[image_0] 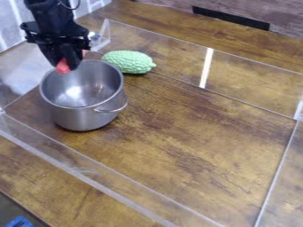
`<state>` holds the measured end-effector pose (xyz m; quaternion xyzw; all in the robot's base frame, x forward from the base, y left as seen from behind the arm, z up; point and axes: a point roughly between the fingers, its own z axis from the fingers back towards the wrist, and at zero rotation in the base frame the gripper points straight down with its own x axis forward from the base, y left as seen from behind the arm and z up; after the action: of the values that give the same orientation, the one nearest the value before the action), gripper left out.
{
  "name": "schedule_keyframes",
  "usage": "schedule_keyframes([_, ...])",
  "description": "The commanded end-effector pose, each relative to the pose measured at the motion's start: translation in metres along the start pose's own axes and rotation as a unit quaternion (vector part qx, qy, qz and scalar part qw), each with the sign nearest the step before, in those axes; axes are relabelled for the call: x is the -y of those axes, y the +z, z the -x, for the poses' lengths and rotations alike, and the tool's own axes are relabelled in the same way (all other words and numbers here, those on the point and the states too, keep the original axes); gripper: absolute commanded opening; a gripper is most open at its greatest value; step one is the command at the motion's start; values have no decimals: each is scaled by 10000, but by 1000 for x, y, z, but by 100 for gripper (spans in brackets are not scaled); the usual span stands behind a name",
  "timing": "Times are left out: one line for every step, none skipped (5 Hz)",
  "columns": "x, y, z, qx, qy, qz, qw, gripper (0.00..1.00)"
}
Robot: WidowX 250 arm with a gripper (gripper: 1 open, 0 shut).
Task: Move the pink spoon to the left
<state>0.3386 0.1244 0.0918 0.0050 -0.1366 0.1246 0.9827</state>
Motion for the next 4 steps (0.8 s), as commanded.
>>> schedule_keyframes([-11,14,-14,341,62,-72,9994,0])
schedule_keyframes([-21,10,-17,350,10,-116,9993,0])
schedule_keyframes([-33,7,-20,365,-35,-155,9992,0])
schedule_keyframes([-40,1,-22,359,-55,-153,9992,0])
